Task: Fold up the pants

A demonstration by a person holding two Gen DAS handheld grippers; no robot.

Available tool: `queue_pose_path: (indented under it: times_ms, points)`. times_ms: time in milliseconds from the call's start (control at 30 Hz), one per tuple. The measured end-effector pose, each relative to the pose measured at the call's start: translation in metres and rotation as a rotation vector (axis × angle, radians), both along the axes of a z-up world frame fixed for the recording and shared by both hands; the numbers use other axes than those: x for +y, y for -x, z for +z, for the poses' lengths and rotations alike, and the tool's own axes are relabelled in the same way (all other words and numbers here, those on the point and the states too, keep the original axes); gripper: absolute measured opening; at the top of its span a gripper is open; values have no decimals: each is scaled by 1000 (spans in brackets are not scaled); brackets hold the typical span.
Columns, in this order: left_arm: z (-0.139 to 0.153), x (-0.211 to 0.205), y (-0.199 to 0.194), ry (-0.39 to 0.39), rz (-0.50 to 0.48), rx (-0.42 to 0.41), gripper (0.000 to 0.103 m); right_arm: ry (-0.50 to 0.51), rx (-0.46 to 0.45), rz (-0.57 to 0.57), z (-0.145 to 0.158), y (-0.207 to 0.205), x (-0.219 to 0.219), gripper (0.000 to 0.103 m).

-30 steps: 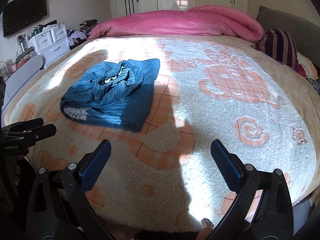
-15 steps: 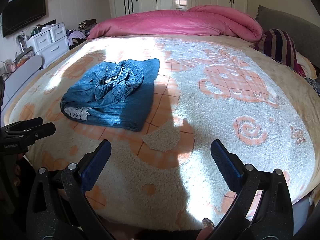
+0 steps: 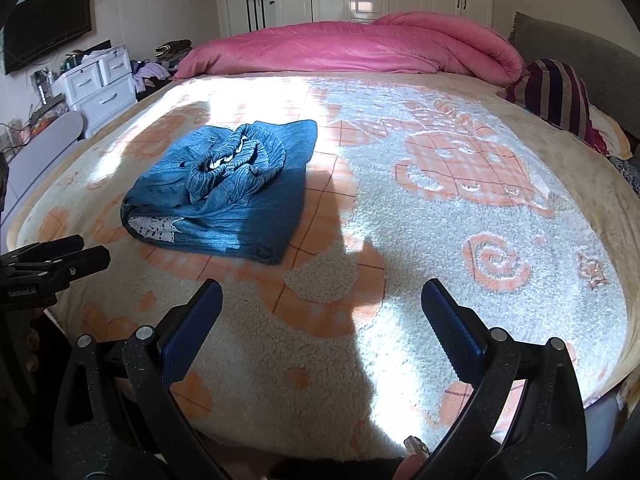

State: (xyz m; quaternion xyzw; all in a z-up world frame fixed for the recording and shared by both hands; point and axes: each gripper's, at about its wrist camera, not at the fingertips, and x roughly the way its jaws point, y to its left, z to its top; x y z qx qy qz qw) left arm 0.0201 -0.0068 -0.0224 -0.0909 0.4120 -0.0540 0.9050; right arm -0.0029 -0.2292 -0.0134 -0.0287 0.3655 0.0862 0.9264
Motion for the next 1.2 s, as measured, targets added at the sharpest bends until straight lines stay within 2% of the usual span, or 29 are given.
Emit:
queue_pose_path:
  times_ms: [1200]
  points:
    - [2, 0, 1, -6, 6, -5, 99, 6, 1, -12, 0, 1, -1, 94]
